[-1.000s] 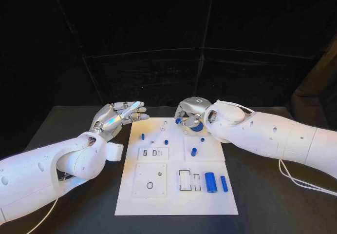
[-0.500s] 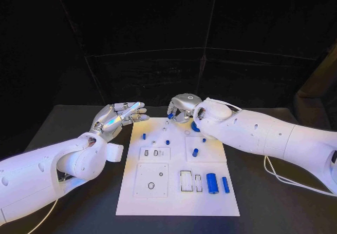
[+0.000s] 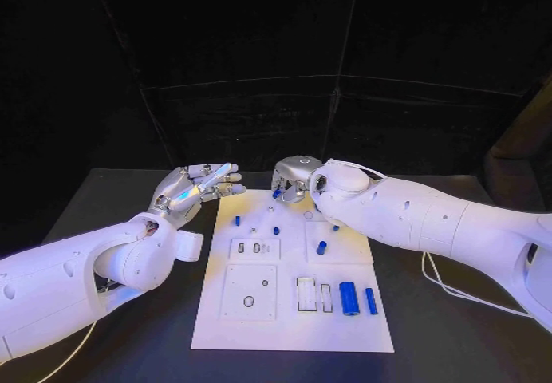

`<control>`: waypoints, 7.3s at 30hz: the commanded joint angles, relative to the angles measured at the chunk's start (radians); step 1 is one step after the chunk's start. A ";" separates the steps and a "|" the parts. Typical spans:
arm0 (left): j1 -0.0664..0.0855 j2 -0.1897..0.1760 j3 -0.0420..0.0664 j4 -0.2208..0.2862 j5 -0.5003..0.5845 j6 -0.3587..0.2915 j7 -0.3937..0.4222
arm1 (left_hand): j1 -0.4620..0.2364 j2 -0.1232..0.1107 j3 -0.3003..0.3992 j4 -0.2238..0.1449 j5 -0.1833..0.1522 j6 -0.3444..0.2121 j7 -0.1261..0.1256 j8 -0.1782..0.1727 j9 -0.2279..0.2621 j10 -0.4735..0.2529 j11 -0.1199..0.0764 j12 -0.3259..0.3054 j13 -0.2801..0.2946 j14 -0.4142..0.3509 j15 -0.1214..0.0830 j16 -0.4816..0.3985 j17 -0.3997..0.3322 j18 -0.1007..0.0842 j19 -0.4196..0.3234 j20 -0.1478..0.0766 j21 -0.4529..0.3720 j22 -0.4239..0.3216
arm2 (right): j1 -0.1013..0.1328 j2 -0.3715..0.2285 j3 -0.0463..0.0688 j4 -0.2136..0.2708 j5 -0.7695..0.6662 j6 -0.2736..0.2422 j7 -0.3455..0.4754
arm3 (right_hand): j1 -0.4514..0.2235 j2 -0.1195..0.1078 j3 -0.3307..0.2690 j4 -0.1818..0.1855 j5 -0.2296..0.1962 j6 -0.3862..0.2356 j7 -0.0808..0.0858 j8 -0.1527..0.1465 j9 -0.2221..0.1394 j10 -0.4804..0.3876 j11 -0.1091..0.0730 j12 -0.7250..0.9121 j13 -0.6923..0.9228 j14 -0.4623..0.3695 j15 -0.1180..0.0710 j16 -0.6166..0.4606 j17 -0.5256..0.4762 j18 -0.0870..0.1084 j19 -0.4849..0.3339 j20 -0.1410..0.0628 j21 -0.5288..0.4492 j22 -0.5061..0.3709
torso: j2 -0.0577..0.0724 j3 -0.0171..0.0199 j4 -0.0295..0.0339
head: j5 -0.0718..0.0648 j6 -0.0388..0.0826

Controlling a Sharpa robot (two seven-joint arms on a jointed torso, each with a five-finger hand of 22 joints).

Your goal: Assemble the parts on the task board

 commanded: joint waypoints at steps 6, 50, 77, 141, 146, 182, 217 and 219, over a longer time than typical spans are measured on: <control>0.004 0.000 0.001 0.002 0.000 0.015 0.004 | 0.003 0.007 -0.002 -0.005 0.000 -0.003 0.006 -0.004 -0.001 -0.009 0.000 -0.006 -0.001 -0.004 0.002 -0.006 -0.001 0.015 0.002 0.003 -0.006 -0.002 | 0.003 0.007 0.001 -0.003 -0.021 0.046 -0.033 | -0.003 -0.004 0.001 0.006 -0.006 0.004 0.004 -0.003 0.000 -0.006 0.004 -0.003 -0.001 0.017 0.001 0.004 -0.001 -0.017 0.002 0.002 0.007 0.000 | 0.002 0.0001 -0.0019 | 0.002 0.000; 0.007 -0.007 0.001 -0.012 0.000 0.030 -0.004 | 0.004 0.013 -0.009 -0.012 -0.001 0.002 0.000 -0.007 0.001 -0.007 -0.003 -0.008 -0.001 -0.004 0.002 -0.014 -0.002 0.015 0.007 0.003 -0.013 -0.004 | 0.004 -0.308 0.000 0.260 0.289 0.001 -0.100 | 0.017 -0.115 -0.348 0.234 0.096 -0.203 0.005 0.028 -0.004 0.139 -0.030 0.608 0.527 0.040 -0.022 0.147 0.186 -0.038 0.051 -0.018 0.070 0.112 | 0.003 0.0050 -0.0244 | 0.005 0.014; 0.006 0.001 -0.005 -0.024 0.001 0.033 -0.005 | 0.004 0.014 -0.010 -0.013 -0.001 0.004 -0.001 -0.007 0.001 -0.006 -0.004 -0.008 -0.001 -0.004 0.001 -0.015 -0.002 0.016 0.008 0.003 -0.013 -0.005 | 0.004 -0.324 -0.001 0.236 0.291 0.069 -0.180 | 0.125 -0.067 -0.425 0.340 0.111 -0.246 0.026 0.031 -0.004 0.169 0.004 1.218 1.203 0.059 0.008 0.254 0.394 -0.055 0.090 0.011 0.123 0.215 | 0.004 0.0040 -0.0239 | -0.005 0.014; 0.006 -0.001 -0.007 -0.028 0.001 0.046 -0.015 | 0.006 0.017 -0.011 -0.015 -0.001 0.004 -0.001 -0.009 0.001 -0.006 -0.004 -0.009 -0.001 -0.003 0.001 -0.017 -0.003 0.016 0.010 0.003 -0.015 -0.005 | 0.000 -0.299 -0.001 0.352 0.056 -0.102 -0.208 | 0.093 -0.035 -0.292 0.278 0.211 -0.127 -0.001 0.079 -0.006 0.252 -0.021 1.356 1.364 0.069 -0.012 0.279 0.457 -0.074 0.142 -0.006 0.162 0.312 | 0.004 0.0030 -0.0235 | -0.001 0.005; 0.006 -0.001 -0.007 -0.028 0.001 0.046 -0.015 | 0.006 0.017 -0.011 -0.015 -0.001 0.004 -0.001 -0.009 0.001 -0.006 -0.004 -0.009 -0.001 -0.003 0.001 -0.017 -0.003 0.016 0.010 0.003 -0.015 -0.005 | 0.000 -0.270 -0.001 0.384 -0.002 -0.129 -0.226 | 0.081 -0.042 -0.286 0.282 0.193 -0.126 -0.001 0.076 -0.006 0.252 -0.021 1.355 1.364 0.069 -0.012 0.279 0.457 -0.075 0.145 -0.006 0.163 0.316 | 0.006 0.0030 -0.0228 | 0.004 0.005; 0.006 0.006 -0.007 -0.029 0.001 0.049 -0.012 | -0.004 0.019 -0.019 -0.013 -0.001 0.005 0.000 -0.011 0.000 -0.005 -0.003 -0.011 -0.002 -0.001 0.001 -0.020 -0.003 0.015 0.012 0.002 -0.019 -0.006 | -0.024 -0.050 -0.004 0.223 -0.024 0.002 -0.236 | 0.042 -0.064 -0.264 0.279 0.065 -0.212 0.023 0.013 -0.010 0.215 0.000 1.286 1.313 0.063 0.005 0.266 0.434 -0.074 0.137 0.007 0.160 0.308 | 0.005 0.0039 -0.0254 | 0.019 -0.005; 0.006 -0.005 -0.007 -0.033 0.001 0.041 -0.014 | -0.002 0.021 -0.020 -0.015 -0.001 0.006 -0.001 -0.012 0.001 -0.004 -0.004 -0.012 -0.001 0.000 0.001 -0.022 -0.003 0.015 0.014 0.002 -0.020 -0.006 | -0.022 -0.386 -0.006 0.373 0.434 -0.118 0.183 | 0.148 -0.031 -0.417 0.284 0.099 -0.183 0.020 0.007 -0.005 0.214 0.000 1.288 1.325 0.066 0.006 0.269 0.450 -0.073 0.134 0.012 0.159 0.308 | -0.003 0.0088 -0.0451 | 0.012 0.007; 0.006 -0.004 -0.007 -0.035 0.001 0.042 -0.013 | -0.002 0.021 -0.020 -0.016 -0.001 0.007 -0.001 -0.012 0.001 -0.004 -0.004 -0.012 -0.001 0.000 0.001 -0.022 -0.003 0.015 0.014 0.002 -0.020 -0.006 | -0.023 -0.421 -0.006 0.363 0.472 -0.114 0.205 | 0.156 -0.038 -0.417 0.272 0.101 -0.181 0.016 0.007 -0.005 0.217 -0.003 1.293 1.330 0.067 0.004 0.271 0.455 -0.074 0.135 0.010 0.159 0.311 | -0.003 0.0106 -0.0453 | 0.005 0.012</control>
